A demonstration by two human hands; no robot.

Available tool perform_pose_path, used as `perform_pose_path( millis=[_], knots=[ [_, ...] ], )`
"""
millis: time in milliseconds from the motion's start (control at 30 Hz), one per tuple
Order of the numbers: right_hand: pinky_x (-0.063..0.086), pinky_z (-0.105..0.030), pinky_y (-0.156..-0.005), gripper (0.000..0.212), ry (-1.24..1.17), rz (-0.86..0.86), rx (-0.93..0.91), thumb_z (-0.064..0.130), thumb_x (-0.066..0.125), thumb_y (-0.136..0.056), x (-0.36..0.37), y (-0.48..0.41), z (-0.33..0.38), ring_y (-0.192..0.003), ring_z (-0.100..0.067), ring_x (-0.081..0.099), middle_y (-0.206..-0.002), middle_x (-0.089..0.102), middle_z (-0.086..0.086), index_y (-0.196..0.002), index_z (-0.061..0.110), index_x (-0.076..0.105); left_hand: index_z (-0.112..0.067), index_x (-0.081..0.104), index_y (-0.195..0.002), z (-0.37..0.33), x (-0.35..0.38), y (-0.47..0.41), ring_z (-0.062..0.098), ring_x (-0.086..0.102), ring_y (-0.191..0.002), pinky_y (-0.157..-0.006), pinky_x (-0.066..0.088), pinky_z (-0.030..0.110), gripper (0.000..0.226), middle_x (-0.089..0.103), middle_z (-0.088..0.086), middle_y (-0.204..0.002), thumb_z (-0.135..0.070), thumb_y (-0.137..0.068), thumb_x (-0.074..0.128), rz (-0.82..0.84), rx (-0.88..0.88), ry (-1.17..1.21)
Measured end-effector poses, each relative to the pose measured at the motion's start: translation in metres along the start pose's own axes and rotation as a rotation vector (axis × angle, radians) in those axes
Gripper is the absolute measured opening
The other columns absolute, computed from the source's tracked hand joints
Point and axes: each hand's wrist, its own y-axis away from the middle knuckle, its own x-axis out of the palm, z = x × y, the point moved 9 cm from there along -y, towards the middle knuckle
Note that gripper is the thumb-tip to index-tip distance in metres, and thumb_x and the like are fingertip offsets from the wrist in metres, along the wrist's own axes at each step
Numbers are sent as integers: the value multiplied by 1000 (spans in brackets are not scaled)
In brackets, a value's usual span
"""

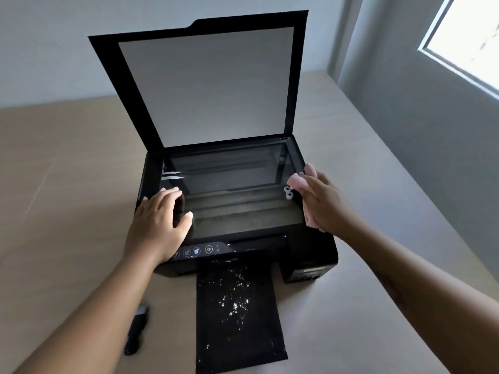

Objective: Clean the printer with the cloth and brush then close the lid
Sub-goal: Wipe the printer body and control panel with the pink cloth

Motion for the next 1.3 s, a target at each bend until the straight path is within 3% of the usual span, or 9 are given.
perform_pose_path(
  millis=[167, 333, 467, 667, 767, 933, 1033, 1133, 1300],
  knots=[
    [28, -1, -95, 23, -50, 91, -168, 13, 51, -99, -3, 29, 3, -127, -11, 49, -137, 49, -3, -107, 14, 73, -18, 47, -132, -2, -1, 0, 21, 36, -137, -116, 21, 44, 63, 46, -2, -144, -53, -81, 36, -15, -10, -9],
    [48, -30, -87, 23, -4, 55, -169, 28, 48, -101, -14, -21, -1, -98, -14, 60, -121, 55, 4, -112, 32, 68, -19, 46, -133, 1, -1, -1, 18, 35, -137, -116, 21, 43, 63, 45, -4, -144, -52, -81, 36, -13, -11, -5],
    [46, -31, -84, 23, -1, 46, -157, 27, 46, -100, -2, -27, -11, -94, -14, 57, -114, 54, 5, -113, 33, 65, -19, 46, -134, -1, 0, 1, 18, 34, -137, -117, 19, 43, 62, 44, -4, -145, -52, -81, 35, -5, -16, -10],
    [43, -23, -62, 15, 101, 146, -126, 29, 46, -97, -15, -13, -6, -76, -24, 56, -87, 55, -2, -102, 20, 57, -20, 46, -135, -1, -1, 1, 18, 34, -138, -117, 18, 42, 60, 43, -4, -146, -49, -83, 38, -8, -20, 7],
    [52, -34, -63, 28, 228, 63, -91, 49, 37, -97, -32, 25, -2, -74, -20, 58, -94, 56, 8, -109, 33, 57, -19, 46, -134, 0, 0, 1, 19, 34, -137, -117, 19, 43, 58, 43, -4, -146, -47, -84, 39, -17, -14, -11],
    [45, -31, -57, 28, 435, -102, -23, 41, 49, -96, -15, 94, -4, -90, -28, 63, -136, 48, 15, -124, 46, 52, -18, 45, -135, 1, 4, 0, 21, 34, -137, -117, 19, 45, 50, 43, -3, -146, -39, -90, 51, -30, 2, -12],
    [54, -44, -78, 44, 513, -182, -32, 46, 45, -95, 0, 108, -1, -114, -33, 53, -145, 45, 6, -135, 29, 47, -17, 45, -136, 1, 6, -1, 19, 30, -139, -118, 14, 42, 48, 42, -3, -147, -36, -92, 50, -20, -8, 50],
    [39, -49, -106, 57, 560, -234, -43, 46, 39, -94, 18, 117, 14, -135, -36, 40, -146, 46, -8, -142, 16, 43, -16, 52, -130, 2, 3, -2, 21, 33, -138, -118, 12, 44, 45, 48, 2, -143, -36, -92, 40, -3, -7, 228],
    [25, -42, -117, 47, 512, -237, -145, 34, 41, -97, 54, 123, 59, -139, -27, 39, -147, 47, -8, -140, 16, 49, -13, 54, -129, 16, -6, -1, 24, 39, -135, -117, 20, 44, 41, 48, 6, -142, -14, -93, 34, 116, 187, 193]
  ],
)
